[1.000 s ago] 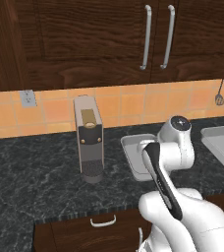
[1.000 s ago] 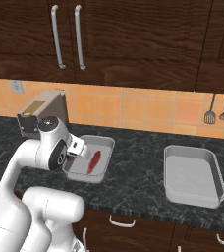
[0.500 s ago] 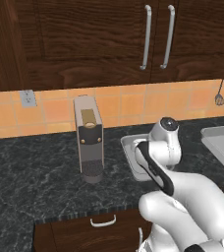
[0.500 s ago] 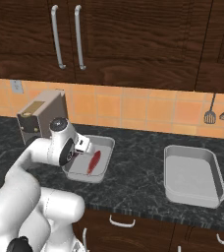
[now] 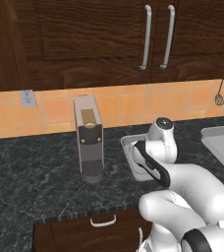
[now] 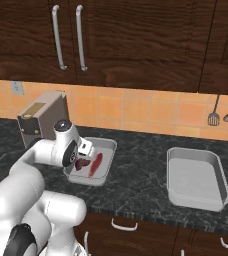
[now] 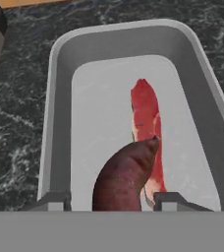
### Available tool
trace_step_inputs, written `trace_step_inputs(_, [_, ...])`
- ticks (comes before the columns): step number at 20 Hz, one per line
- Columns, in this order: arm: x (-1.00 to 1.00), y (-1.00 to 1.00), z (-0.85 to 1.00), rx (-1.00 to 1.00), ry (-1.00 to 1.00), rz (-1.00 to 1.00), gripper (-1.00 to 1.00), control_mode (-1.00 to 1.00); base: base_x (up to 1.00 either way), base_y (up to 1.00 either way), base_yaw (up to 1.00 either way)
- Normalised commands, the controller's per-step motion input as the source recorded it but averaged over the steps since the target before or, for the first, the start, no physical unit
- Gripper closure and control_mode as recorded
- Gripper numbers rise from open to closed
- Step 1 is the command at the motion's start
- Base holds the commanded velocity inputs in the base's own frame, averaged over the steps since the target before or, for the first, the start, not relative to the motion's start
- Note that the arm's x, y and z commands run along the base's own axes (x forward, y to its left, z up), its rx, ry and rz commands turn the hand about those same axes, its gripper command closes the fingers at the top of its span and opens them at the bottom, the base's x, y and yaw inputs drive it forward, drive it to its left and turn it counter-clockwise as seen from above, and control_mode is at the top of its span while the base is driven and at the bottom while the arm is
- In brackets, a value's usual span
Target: Place one potato and one steak in each tupperware on the nearby counter, to pack two identical lunches.
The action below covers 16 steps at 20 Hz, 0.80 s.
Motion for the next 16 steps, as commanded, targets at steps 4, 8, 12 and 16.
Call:
trace_step_inputs(4, [0.00, 0.16, 0.00, 0.00, 0.00, 0.00, -1.00, -1.00, 0.00, 0.00, 0.00])
trace_step_inputs(8, [-0.15, 0.00, 0.32, 0.00, 0.00, 0.00, -1.00, -1.00, 0.00, 0.00, 0.00])
trace_step_inputs(12, [-0.28, -0.03, 0.26, 0.00, 0.07, -0.01, -1.00, -1.00, 0.00, 0.00, 0.00])
trace_step_inputs(16, [-0.88, -0.01, 0.00, 0.00, -0.01, 0.00, -1.00, -1.00, 0.00, 0.00, 0.00])
